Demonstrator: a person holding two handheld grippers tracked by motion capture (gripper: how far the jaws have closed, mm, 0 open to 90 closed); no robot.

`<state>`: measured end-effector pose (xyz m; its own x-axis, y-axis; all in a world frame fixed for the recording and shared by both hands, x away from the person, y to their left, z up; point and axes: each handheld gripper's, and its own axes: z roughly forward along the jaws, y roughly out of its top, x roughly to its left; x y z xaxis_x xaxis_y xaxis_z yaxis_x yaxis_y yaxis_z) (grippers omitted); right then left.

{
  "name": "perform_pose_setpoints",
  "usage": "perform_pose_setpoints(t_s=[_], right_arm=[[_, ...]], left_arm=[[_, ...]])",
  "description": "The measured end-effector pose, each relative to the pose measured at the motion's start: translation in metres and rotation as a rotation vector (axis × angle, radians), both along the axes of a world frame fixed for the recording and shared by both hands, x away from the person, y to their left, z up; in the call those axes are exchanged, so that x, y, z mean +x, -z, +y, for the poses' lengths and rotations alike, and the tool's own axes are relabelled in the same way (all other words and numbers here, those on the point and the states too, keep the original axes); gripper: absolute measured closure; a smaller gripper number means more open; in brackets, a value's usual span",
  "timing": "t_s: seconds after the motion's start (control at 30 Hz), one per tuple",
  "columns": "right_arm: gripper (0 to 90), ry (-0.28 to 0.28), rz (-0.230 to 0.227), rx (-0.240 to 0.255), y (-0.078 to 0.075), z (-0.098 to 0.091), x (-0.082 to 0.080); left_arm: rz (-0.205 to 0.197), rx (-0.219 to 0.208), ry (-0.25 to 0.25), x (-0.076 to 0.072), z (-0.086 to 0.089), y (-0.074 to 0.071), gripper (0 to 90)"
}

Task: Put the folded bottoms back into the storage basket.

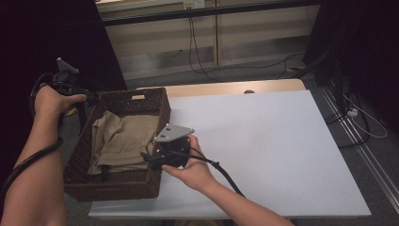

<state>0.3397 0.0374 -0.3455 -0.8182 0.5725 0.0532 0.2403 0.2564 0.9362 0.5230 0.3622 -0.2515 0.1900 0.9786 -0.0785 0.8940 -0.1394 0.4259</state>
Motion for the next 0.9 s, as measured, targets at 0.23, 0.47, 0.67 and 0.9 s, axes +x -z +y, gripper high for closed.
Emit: perform_pose_setpoints(t_s=[0.23, 0.47, 0.67, 0.9], right_arm=[[19.1, 0.023, 0.009, 0.006, -0.005, -0.033, 0.003], [18.1, 0.051, 0.017, 0.003, -0.005, -0.061, 0.004], [17.7, 0.069, 0.021, 0.004, -0.002, -0.084, 0.0], [16.9, 0.116, 0.035, -0.003, 0.009, -0.116, -0.009]], left_arm=[[-0.034, -0.003, 0.081, -0.006, -0.02, 0.007, 19.0], [-0.06, -0.013, 0.135, -0.013, -0.039, 0.006, 18.3], [-0.079, -0.027, 0.182, -0.019, -0.056, 0.007, 17.0], [-0.098, -0.046, 0.246, -0.029, -0.077, 0.011, 16.9]])
